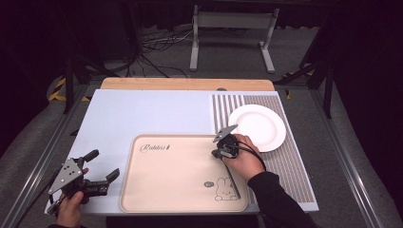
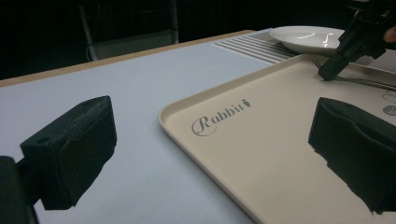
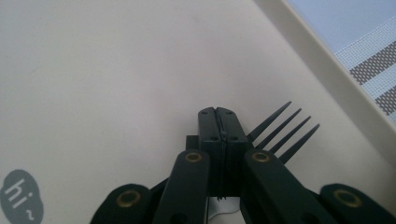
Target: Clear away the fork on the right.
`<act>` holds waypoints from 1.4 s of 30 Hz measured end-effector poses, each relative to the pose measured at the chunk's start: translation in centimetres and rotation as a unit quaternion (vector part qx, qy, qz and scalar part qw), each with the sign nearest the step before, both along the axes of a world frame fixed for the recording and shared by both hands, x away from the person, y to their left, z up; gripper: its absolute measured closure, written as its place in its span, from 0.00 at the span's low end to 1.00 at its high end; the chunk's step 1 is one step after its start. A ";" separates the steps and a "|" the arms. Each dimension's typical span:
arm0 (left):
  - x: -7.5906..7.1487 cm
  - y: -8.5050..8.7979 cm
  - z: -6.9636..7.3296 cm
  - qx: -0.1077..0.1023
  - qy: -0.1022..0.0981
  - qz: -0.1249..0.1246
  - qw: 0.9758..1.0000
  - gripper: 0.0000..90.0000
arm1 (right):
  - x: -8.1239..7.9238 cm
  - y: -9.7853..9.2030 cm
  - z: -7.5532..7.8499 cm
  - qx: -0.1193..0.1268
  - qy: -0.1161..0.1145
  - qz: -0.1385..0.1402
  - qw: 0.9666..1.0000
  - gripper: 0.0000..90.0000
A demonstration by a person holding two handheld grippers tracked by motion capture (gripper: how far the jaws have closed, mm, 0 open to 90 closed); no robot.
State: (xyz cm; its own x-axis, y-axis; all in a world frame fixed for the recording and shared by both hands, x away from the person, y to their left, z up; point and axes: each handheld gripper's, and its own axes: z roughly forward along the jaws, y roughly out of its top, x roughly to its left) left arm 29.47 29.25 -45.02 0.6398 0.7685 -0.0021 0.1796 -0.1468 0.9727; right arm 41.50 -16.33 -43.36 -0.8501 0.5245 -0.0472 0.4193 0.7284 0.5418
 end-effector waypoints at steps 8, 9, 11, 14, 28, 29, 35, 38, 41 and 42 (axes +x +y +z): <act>0.0 0.0 0.0 0.000 0.000 0.000 1.000 0.02 | 0.2 -0.6 0.1 -0.005 -0.003 -0.017 1.000 1.00; 0.0 0.0 0.0 0.000 -0.001 0.000 1.000 0.02 | 0.2 -0.8 0.1 -0.004 -0.004 -0.019 1.000 1.00; 0.0 0.0 0.0 0.000 0.000 0.000 1.000 0.02 | 0.3 -1.0 0.1 -0.004 -0.005 -0.021 1.000 1.00; 0.0 0.0 0.0 0.000 0.000 0.000 1.000 0.02 | 0.4 -1.3 0.1 -0.002 -0.003 -0.029 1.000 1.00; 0.0 0.0 0.0 0.002 0.001 -0.001 1.000 0.02 | 0.5 -2.4 0.1 -0.004 -0.004 -0.055 0.998 1.00; 0.0 0.0 0.0 0.002 0.001 -0.001 1.000 0.02 | 0.5 -2.5 0.1 -0.004 -0.004 -0.056 0.998 1.00; 0.0 0.0 0.0 0.003 0.002 -0.002 1.000 0.02 | 0.6 -2.9 0.1 -0.002 -0.004 -0.063 0.998 1.00; 0.1 0.0 0.0 0.003 0.002 -0.002 1.000 0.02 | 0.6 -3.1 0.1 -0.002 -0.003 -0.066 0.998 1.00; 0.1 0.0 0.0 0.002 0.002 -0.002 1.000 0.02 | 0.6 -3.1 0.1 -0.004 -0.004 -0.063 0.998 1.00; 0.1 0.0 0.0 0.002 0.002 -0.002 1.000 0.02 | 0.6 -3.1 0.1 -0.003 -0.004 -0.062 0.998 1.00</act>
State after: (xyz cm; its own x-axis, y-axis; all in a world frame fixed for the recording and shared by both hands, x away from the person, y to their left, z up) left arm 29.53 29.21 -45.04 0.6422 0.7665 -0.0012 0.1826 -0.1515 0.9714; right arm 42.13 -19.40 -43.22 -0.7786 0.6250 -0.0562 0.5023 0.6744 0.5412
